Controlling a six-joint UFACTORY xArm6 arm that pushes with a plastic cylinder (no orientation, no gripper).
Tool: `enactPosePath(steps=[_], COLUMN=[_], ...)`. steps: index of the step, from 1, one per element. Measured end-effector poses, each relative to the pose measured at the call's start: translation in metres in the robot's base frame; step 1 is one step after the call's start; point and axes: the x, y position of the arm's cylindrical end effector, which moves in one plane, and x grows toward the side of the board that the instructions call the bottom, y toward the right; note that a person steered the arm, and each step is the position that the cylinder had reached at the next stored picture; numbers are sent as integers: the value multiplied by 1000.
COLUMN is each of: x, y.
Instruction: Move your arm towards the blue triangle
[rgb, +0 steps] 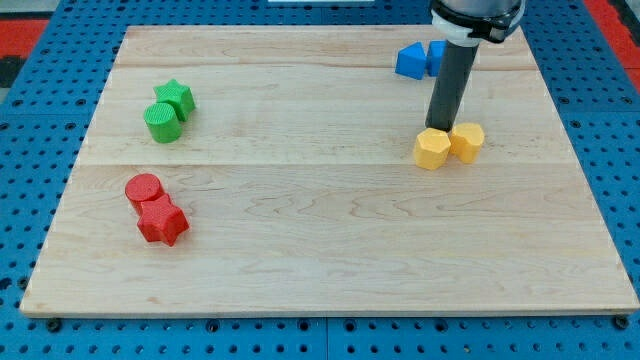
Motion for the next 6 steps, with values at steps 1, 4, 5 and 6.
enactPosePath(steps=[1,4,5,6], x=[0,0,-4,-21], y=[0,-2,-1,14])
